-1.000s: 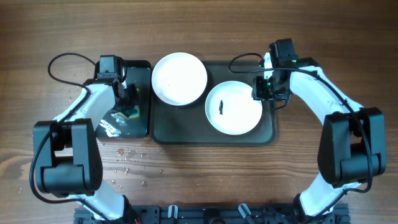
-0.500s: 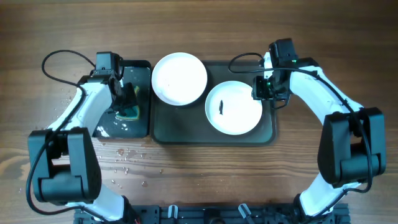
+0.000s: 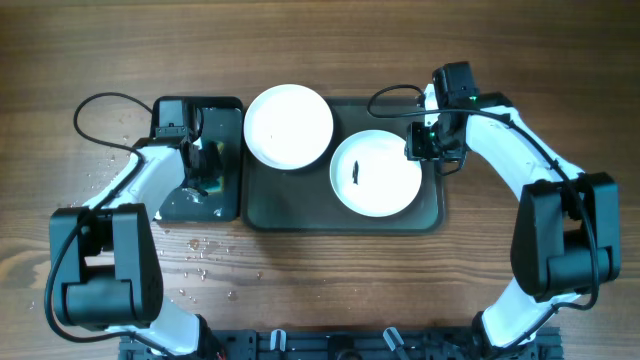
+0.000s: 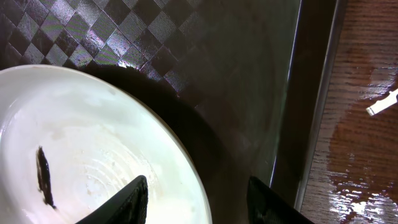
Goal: Clean dirty plates on tray and stack at the side
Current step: 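Dip and rub the sponge in the black tray's water with the left gripper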
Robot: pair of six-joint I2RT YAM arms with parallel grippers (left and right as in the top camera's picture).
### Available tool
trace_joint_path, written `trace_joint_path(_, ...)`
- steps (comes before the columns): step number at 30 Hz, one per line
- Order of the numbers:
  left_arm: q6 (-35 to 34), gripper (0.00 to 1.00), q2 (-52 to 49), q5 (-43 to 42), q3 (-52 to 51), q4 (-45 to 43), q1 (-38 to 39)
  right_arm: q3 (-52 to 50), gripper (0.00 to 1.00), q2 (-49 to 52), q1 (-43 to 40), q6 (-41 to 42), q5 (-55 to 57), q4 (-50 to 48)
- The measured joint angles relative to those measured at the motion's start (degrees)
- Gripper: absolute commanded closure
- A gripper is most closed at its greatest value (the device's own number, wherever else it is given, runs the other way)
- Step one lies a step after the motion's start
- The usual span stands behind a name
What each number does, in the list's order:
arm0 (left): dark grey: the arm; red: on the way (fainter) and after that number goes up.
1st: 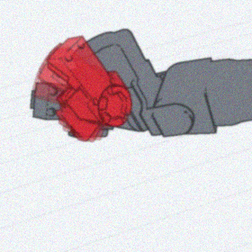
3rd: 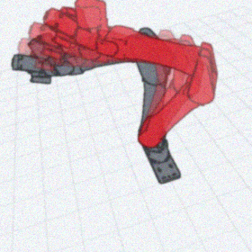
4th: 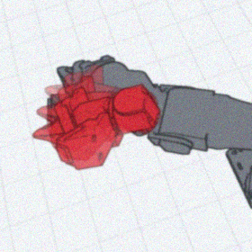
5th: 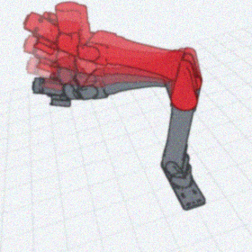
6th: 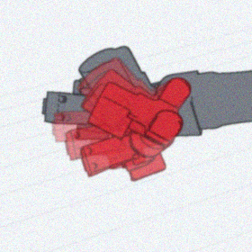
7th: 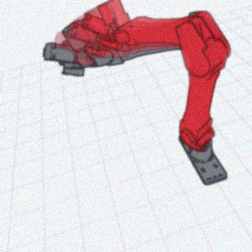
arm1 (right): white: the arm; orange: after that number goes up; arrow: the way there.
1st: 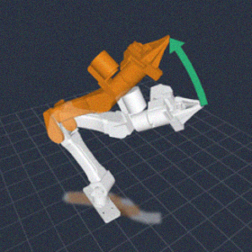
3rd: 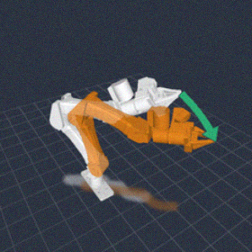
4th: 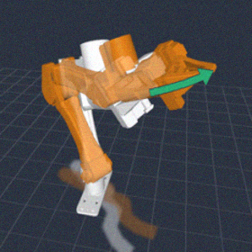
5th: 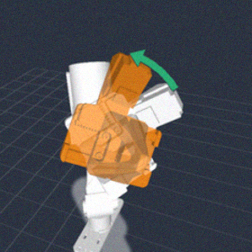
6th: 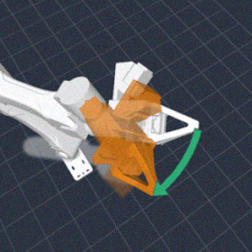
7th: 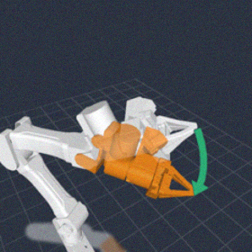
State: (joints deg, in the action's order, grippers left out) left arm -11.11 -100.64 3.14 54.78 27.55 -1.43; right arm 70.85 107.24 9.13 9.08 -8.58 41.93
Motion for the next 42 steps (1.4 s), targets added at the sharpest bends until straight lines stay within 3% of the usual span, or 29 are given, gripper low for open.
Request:
trace_joint_path(11,0.02,0.96,2.95,0.07,0.24,4.92,-0.02,0.00,0.48,-0.02,0.00,0.00,0.00,0.00)
trace_joint_path(22,0.02,0.96,26.77,-0.26,0.46,5.44,-0.02,0.00,0.48,0.00,0.00,0.00,0.00,-0.02)
trace_joint_path(27,0.00,0.96,32.50,-1.16,0.46,5.46,-0.02,0.00,0.48,-0.02,0.00,0.00,0.00,-0.02)
trace_joint_path(42,0.00,0.96,33.94,-1.53,0.46,5.49,-0.02,0.00,0.48,-0.02,0.00,0.00,0.00,-0.15)
